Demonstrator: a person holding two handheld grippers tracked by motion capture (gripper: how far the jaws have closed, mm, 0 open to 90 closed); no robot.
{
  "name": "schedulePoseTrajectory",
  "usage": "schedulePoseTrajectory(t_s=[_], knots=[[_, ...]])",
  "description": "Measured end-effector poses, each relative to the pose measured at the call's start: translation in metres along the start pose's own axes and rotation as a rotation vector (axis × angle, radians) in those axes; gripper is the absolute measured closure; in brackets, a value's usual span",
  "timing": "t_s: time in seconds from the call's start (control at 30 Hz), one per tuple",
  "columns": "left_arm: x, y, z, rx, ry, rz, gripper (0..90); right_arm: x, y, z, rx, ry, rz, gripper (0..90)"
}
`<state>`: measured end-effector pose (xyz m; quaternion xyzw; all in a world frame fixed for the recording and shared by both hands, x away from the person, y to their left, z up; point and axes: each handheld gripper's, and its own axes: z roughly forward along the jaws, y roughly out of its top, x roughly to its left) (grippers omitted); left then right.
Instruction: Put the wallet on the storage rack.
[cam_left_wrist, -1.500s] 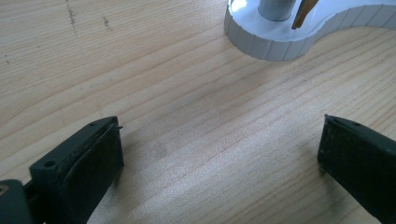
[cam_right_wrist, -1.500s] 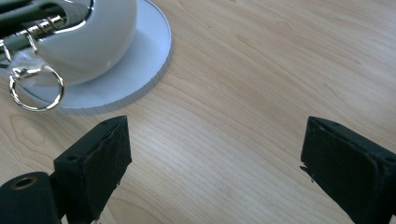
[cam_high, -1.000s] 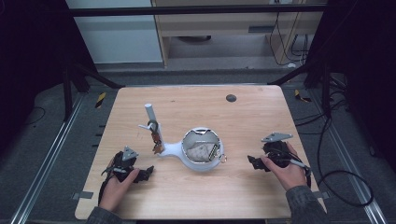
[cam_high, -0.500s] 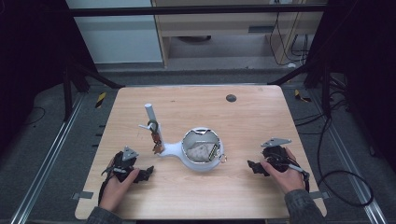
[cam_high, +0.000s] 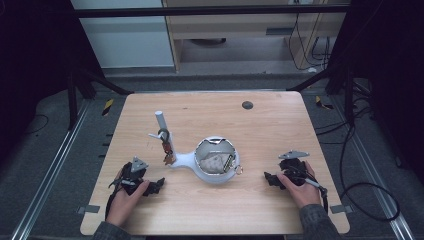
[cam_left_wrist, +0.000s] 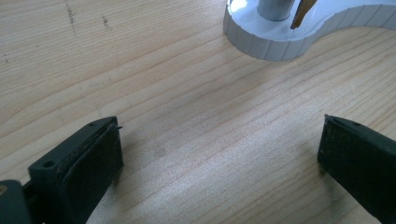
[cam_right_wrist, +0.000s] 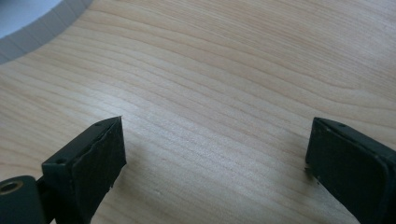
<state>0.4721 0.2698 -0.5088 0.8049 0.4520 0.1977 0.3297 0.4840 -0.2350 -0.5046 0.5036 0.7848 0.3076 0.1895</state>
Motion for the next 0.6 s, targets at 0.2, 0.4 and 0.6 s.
schedulePoseTrajectory(t_s=[0.2,0.4,0.6], knots=[[0.0,0.0,0.0,0.0,0.0,0.0,0.0,0.0023,-0.004,0.0048,-0.045,-0.032,0.003,0.9],[0.0001,0.0001,0.0,0.0,-0.001,0.0,0.0,0.0034,-0.0072,0.0047,-0.067,-0.037,0.009,0.4],[0.0001,0.0002,0.0001,0.001,-0.001,0.0,0.0,0.0043,-0.0087,0.0035,-0.068,-0.04,0.011,0.4]])
